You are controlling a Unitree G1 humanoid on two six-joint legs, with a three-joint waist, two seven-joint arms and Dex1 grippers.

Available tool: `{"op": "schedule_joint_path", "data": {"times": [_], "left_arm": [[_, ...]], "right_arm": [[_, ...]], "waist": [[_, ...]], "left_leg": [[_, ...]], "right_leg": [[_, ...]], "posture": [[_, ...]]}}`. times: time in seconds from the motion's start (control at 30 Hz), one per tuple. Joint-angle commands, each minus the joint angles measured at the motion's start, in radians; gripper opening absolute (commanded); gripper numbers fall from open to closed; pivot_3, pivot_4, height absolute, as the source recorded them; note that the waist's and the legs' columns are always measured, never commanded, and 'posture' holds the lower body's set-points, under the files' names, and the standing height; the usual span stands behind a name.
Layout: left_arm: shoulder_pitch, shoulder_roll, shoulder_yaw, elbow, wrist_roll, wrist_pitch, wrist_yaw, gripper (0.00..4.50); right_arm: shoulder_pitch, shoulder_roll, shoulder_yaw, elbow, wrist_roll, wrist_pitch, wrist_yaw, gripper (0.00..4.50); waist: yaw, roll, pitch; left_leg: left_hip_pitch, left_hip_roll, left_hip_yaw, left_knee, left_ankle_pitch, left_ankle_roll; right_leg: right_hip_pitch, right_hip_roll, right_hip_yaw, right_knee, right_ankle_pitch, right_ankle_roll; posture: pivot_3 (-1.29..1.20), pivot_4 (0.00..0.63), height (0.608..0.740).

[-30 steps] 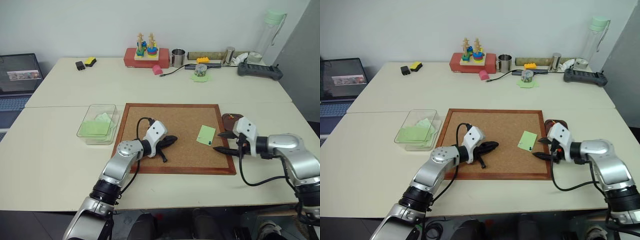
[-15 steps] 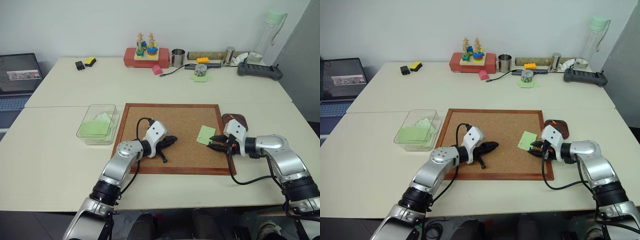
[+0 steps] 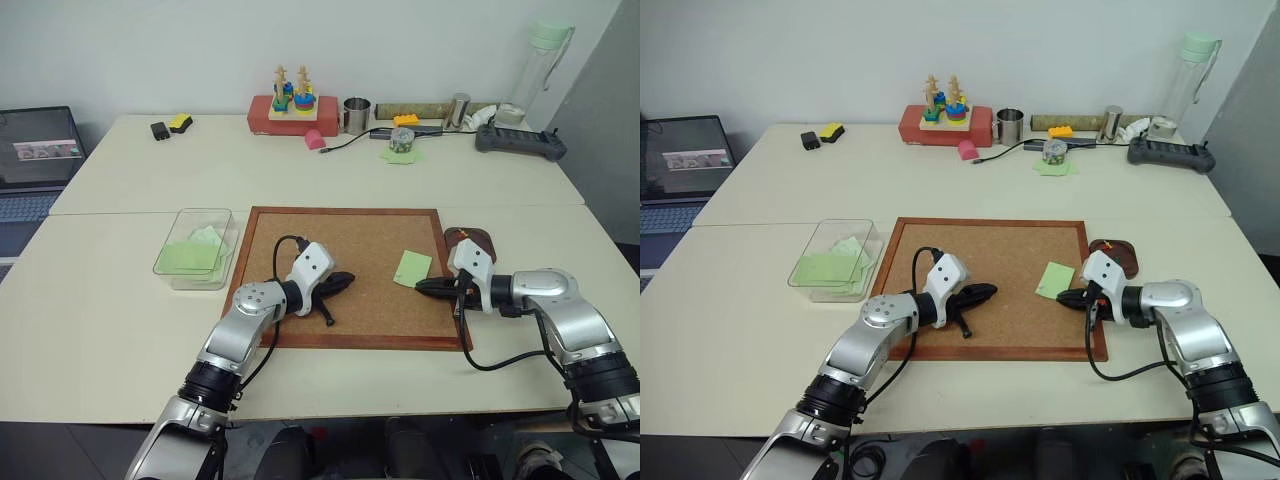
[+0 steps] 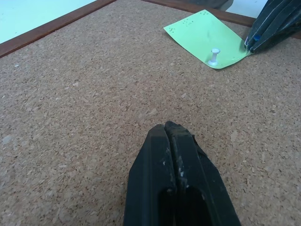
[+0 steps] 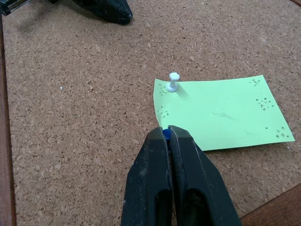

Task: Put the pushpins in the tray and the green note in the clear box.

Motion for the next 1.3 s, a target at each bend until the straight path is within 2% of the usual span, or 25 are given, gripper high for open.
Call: {"op": "schedule_joint_path", "data": {"times": [0.03, 0.2, 0.43, 1.27, 1.3], "left_arm": [[0.035, 0.015, -0.025, 0.044, 0.034, 0.021, -0.001, 0.00], [0.033, 0.012, -0.026, 0.049, 0.035, 0.017, 0.002, 0.00], [0.033, 0.014, -0.023, 0.051, 0.036, 0.015, 0.005, 0.00], [0.037, 0.016, -0.030, 0.052, 0.041, 0.011, 0.004, 0.00], [0.038, 0.016, -0.030, 0.052, 0.042, 0.011, 0.004, 0.00]], "right_arm": [[-0.023, -0.027, -0.043, -0.063, 0.040, 0.010, 0.029, 0.04], [-0.016, -0.030, -0.030, -0.053, 0.030, -0.002, 0.017, 0.04], [-0.003, -0.049, -0.008, -0.062, 0.005, -0.006, 0.021, 1.29], [-0.034, -0.002, -0.034, 0.018, 0.032, -0.002, -0.017, 1.29], [-0.033, -0.001, -0.034, 0.018, 0.033, -0.002, -0.016, 0.92]], "waist": [[0.001, 0.000, 0.000], [0.001, 0.000, 0.000], [0.000, 0.000, 0.000], [0.000, 0.000, 0.000], [0.000, 0.000, 0.000]], "left_leg": [[0.000, 0.000, 0.000, 0.000, 0.000, 0.000], [0.000, 0.000, 0.000, 0.000, 0.000, 0.000], [0.000, 0.000, 0.000, 0.000, 0.000, 0.000], [0.000, 0.000, 0.000, 0.000, 0.000, 0.000], [0.000, 0.000, 0.000, 0.000, 0.000, 0.000]], "right_leg": [[0.000, 0.000, 0.000, 0.000, 0.000, 0.000], [0.000, 0.000, 0.000, 0.000, 0.000, 0.000], [0.000, 0.000, 0.000, 0.000, 0.000, 0.000], [0.000, 0.000, 0.000, 0.000, 0.000, 0.000], [0.000, 0.000, 0.000, 0.000, 0.000, 0.000]], "posture": [[0.00, 0.150, 0.740], [0.00, 0.150, 0.740], [0.00, 0.150, 0.740], [0.00, 0.150, 0.740], [0.00, 0.150, 0.740]]}}
